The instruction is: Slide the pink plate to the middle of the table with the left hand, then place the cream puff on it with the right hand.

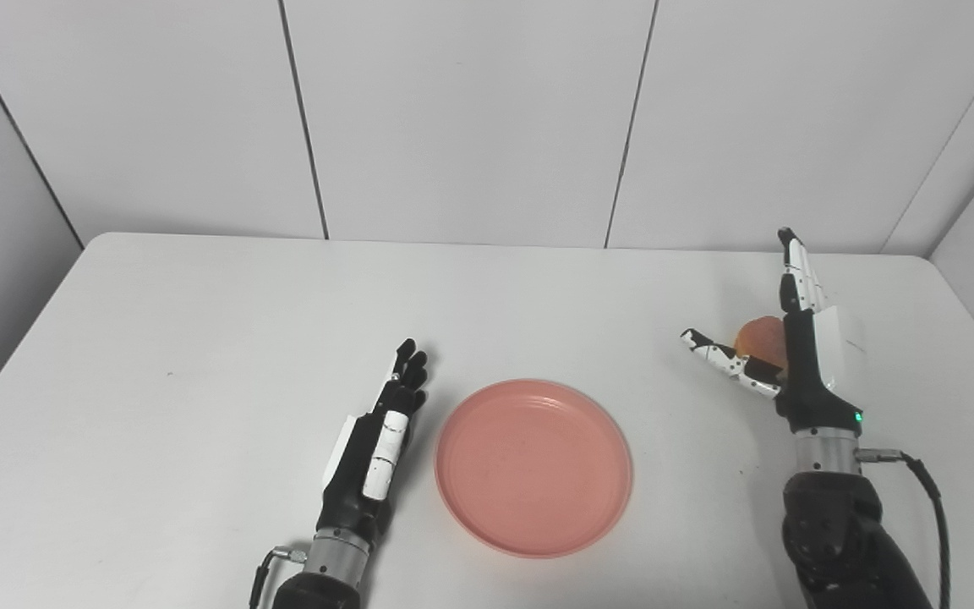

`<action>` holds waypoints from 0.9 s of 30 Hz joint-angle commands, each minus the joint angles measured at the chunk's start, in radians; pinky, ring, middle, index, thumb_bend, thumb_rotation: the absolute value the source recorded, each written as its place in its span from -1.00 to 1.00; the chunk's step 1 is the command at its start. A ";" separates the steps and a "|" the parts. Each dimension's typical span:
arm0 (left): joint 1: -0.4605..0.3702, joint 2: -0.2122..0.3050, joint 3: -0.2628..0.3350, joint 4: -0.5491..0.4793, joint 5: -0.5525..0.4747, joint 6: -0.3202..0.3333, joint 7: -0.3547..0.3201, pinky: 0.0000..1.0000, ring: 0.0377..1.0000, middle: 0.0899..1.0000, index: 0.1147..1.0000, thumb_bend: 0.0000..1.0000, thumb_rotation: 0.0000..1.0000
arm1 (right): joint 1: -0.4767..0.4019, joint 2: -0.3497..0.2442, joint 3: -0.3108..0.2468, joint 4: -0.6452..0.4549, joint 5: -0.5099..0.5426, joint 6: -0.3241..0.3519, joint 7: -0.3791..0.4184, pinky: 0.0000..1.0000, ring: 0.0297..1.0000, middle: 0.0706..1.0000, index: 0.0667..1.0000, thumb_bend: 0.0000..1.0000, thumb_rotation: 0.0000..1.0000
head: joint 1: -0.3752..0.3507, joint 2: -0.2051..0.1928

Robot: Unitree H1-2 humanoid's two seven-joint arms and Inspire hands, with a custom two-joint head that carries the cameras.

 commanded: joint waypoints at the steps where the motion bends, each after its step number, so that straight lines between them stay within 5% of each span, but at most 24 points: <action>1: 0.028 0.003 -0.001 0.005 -0.010 -0.003 -0.013 1.00 1.00 1.00 1.00 0.34 1.00 | -0.051 -0.034 -0.009 -0.008 -0.024 0.033 -0.030 0.85 0.91 0.94 0.96 0.34 -0.03 | -0.004 -0.001; 8: 0.029 0.022 -0.007 -0.002 -0.013 -0.003 -0.029 1.00 1.00 1.00 1.00 0.34 1.00 | -0.082 -0.070 -0.027 0.040 -0.021 0.083 -0.041 0.95 0.93 0.94 0.97 0.33 -0.11 | -0.018 0.002; 15: 0.032 0.030 -0.010 -0.004 -0.005 -0.021 -0.037 1.00 1.00 1.00 1.00 0.36 1.00 | -0.102 -0.088 -0.037 0.096 -0.003 0.127 -0.038 0.76 0.87 0.90 0.92 0.41 -0.25 | -0.025 0.006; 27: 0.032 0.035 -0.014 -0.015 -0.008 -0.005 -0.038 1.00 1.00 1.00 1.00 0.29 1.00 | -0.120 -0.121 0.011 0.123 0.034 0.255 0.106 0.68 0.81 0.84 0.88 0.41 -0.39 | -0.025 0.011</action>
